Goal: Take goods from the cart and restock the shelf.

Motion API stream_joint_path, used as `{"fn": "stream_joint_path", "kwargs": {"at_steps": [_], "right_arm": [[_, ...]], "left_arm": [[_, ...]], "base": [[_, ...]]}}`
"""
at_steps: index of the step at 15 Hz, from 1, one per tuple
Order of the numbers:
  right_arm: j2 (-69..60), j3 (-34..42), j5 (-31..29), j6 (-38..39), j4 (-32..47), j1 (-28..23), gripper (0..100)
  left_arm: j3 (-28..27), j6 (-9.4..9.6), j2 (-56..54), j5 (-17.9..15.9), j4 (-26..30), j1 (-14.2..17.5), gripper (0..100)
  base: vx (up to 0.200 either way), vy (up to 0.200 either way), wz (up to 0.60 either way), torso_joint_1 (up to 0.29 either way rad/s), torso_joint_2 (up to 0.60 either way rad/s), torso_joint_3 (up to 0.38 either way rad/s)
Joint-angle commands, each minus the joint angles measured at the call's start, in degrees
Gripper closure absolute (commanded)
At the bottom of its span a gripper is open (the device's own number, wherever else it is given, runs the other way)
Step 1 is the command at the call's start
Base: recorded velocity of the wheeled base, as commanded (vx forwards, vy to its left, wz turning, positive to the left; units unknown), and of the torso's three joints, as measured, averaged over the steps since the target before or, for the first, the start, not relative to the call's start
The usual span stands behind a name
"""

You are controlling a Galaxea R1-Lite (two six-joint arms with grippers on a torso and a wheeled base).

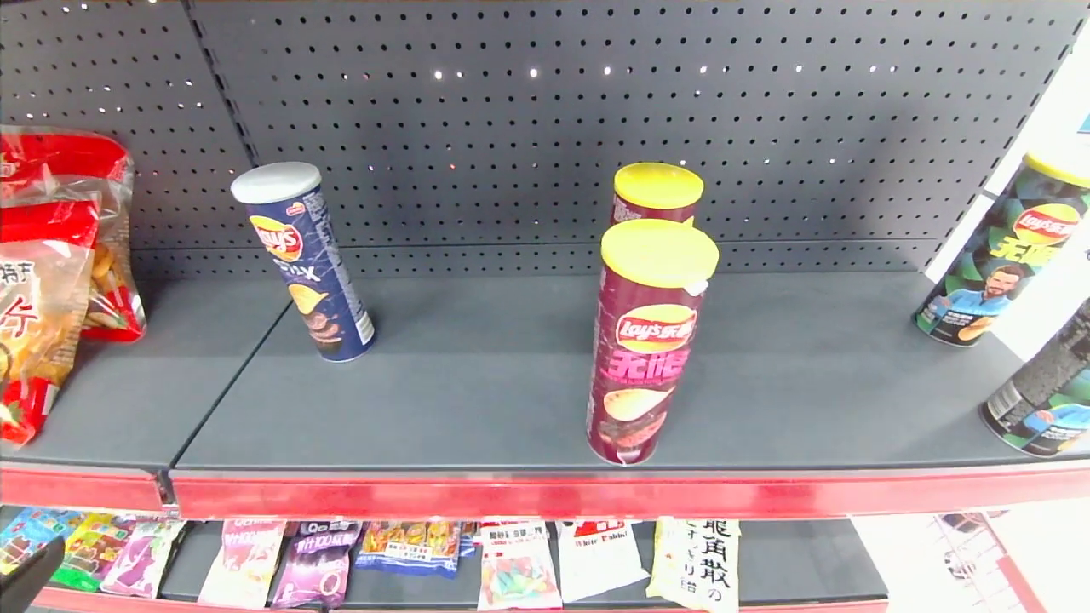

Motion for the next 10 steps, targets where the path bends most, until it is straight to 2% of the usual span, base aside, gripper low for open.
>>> {"fn": "stream_joint_path", "kwargs": {"at_steps": [1,3,4,6,8,10], "right_arm": [[-1.45,0.11,0.01,-0.65,0.00,0.08,0],[-1.71,0.11,-0.17,-0.82,0.08,0.00,0],[-1.71,0.03,-0.26,-0.91,0.08,0.00,0],[-1.62,0.03,-0.35,-0.91,0.08,0.00,0],[-1.62,0.11,-0.26,-1.35,0.08,0.00,0],[-1.54,0.11,-0.26,-1.70,0.08,0.00,0]], "left_arm": [[0.48,-0.01,-0.44,0.14,0.06,0.00,0],[0.65,0.08,-0.97,0.05,0.58,0.00,0],[0.83,0.25,-1.06,0.14,0.67,0.00,0],[1.01,2.36,-2.02,0.14,0.76,0.00,0],[1.09,2.54,-2.11,0.05,0.76,-0.09,0],[1.53,2.45,-2.29,-0.12,0.67,0.00,0]], "base": [[-0.200,0.000,0.00,-0.012,0.00,0.007],[-0.200,0.000,0.00,0.000,0.00,0.005],[0.000,0.000,0.00,0.000,0.00,0.000],[0.000,0.000,0.00,0.000,0.00,0.000],[0.000,0.000,0.00,0.000,0.00,0.000],[0.000,-0.200,0.00,0.010,0.01,0.005]]}}
